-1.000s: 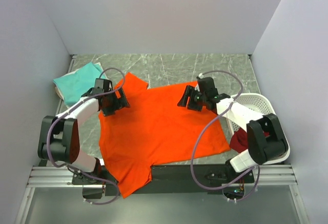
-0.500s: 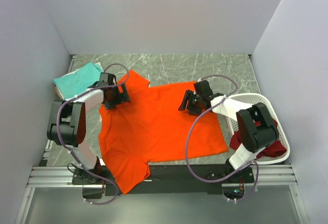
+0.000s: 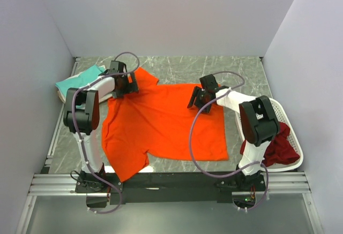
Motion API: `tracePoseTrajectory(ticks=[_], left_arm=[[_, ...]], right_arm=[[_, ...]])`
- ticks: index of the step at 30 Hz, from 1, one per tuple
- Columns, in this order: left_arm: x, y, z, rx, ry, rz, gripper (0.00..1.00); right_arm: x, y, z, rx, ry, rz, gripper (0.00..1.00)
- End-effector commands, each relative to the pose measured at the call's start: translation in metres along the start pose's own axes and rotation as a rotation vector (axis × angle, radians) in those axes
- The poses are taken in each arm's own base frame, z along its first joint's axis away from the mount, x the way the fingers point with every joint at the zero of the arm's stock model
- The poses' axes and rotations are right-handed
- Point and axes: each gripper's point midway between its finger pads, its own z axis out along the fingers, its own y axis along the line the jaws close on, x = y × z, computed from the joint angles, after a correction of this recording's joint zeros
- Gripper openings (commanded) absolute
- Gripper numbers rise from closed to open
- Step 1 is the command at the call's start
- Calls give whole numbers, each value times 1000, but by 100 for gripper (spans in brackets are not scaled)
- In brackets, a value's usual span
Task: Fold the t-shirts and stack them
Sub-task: Flatten the tshirt out
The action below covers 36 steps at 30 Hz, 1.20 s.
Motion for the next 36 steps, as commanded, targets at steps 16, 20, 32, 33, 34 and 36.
tracePoseTrajectory(ticks=[16,20,32,33,34,36], left_arm=[[-40,-32,52,55,39,96,99],[-64,-52,21,85,-56,112,99],[-33,-49,-61,72,-134,32,99],[-26,-47,-61,69,-125,27,99],[-20,-43,-62,64,-120,20,99],[0,-31,-64,43,-99,5,99]], right_arm=[[-68,-19,15,85,34,36,70],[-77,-12,2,77,27,-27,70],[-53,11,-49,-8,-8,-115,70],[-46,14,-50,-12,-2,-124,69],[-36,10,-51,-7,12,-124,69],[-26,9,-51,-13,18,-119,70]])
